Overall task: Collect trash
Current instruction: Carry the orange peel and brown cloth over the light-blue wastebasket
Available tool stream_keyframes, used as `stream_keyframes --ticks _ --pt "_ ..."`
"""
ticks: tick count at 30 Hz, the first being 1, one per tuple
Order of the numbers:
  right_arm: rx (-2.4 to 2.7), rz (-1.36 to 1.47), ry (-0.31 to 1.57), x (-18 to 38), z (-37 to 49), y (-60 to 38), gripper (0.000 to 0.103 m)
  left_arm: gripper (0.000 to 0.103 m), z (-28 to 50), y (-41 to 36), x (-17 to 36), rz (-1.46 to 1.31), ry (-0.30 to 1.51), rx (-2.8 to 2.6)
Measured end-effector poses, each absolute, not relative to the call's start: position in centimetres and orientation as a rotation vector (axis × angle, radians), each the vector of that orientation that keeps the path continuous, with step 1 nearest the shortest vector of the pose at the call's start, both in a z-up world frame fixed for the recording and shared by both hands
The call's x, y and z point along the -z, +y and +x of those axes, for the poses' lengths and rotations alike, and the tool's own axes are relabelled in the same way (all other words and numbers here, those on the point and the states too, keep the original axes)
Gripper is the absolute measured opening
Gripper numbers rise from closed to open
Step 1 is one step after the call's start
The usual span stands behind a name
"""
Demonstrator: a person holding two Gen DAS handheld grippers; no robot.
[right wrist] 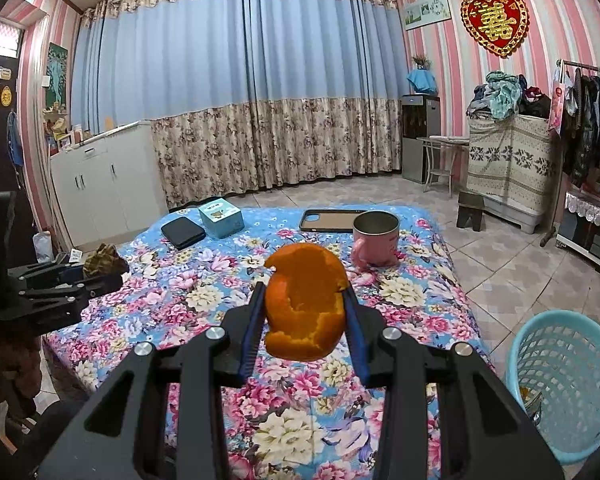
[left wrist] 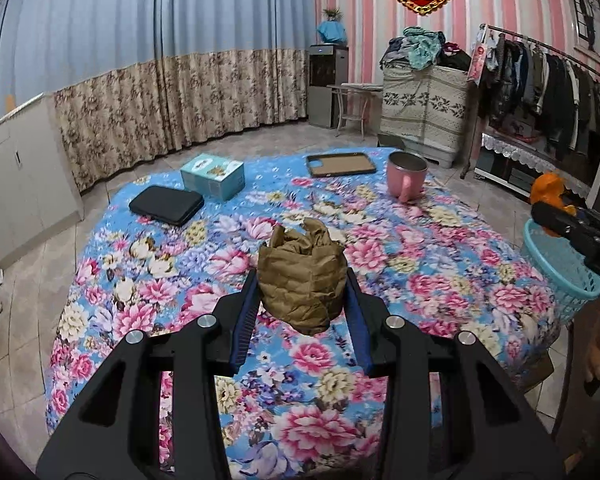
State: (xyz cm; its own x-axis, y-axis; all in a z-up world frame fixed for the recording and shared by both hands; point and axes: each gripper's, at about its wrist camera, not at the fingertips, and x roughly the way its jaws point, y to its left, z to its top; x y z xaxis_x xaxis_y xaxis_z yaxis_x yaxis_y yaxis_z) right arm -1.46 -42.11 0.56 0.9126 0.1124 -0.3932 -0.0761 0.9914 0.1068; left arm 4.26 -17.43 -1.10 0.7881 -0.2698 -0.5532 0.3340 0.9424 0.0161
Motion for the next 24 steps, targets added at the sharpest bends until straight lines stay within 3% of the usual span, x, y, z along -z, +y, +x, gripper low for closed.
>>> stream_keyframes --ticks 24 --pt "-0.058 0.074 0.394 -1.1 -1.6 -46.2 0.038 0.040 5.2 -23.0 -0.9 0.156 0.572 0.393"
